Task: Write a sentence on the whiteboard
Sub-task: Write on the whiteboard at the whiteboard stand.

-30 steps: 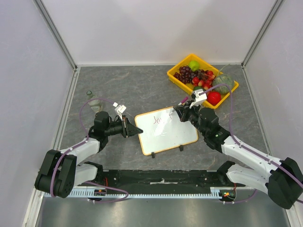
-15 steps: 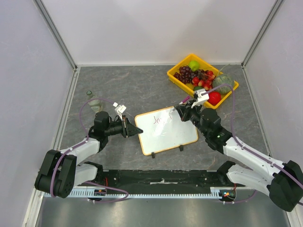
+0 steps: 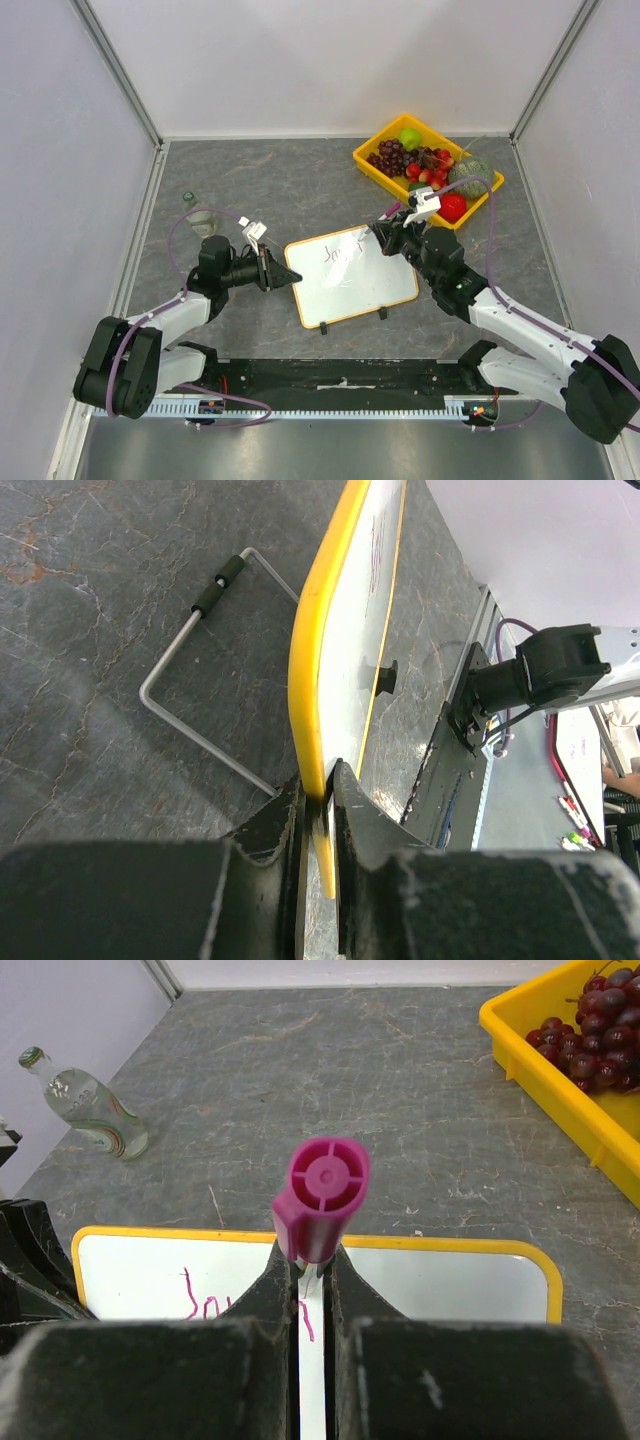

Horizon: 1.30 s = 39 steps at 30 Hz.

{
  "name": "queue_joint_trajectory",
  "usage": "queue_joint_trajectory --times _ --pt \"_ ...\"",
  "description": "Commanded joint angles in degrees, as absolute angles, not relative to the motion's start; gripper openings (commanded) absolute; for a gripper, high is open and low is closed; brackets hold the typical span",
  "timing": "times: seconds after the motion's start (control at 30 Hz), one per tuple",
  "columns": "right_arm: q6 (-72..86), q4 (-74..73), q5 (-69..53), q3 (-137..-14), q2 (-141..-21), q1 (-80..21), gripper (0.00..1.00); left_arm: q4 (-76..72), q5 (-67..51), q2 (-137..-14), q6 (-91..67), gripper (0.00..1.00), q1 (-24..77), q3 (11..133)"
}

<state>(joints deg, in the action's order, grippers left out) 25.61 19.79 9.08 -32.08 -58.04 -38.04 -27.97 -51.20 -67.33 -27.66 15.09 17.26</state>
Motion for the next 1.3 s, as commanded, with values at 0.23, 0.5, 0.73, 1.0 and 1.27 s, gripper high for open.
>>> queue_joint_trajectory --times 0.23,0.5,0.73,1.0,1.27 --pt "26.46 24.52 10.37 -33.66 -59.94 -37.53 0.0 -29.71 -50.54 -66.27 -26.1 0.02 14.94 16.88" --pt "26.02 22.5 11.69 -33.05 -58.89 -37.44 0.0 -29.62 -50.45 -66.18 -26.1 0.02 15.03 16.88" --pt "26.72 21.89 10.72 -33.4 -56.69 -37.35 0.0 -29.62 -50.36 -66.18 -26.02 0.02 15.03 16.88" --pt "26.98 19.69 10.98 -32.87 -53.88 -37.0 0.0 -29.53 -50.36 -66.18 -26.02 0.02 15.03 16.88" --pt "26.81 19.42 11.78 -30.85 -54.14 -36.39 0.0 -29.62 -50.36 -66.27 -26.1 0.02 15.03 16.88"
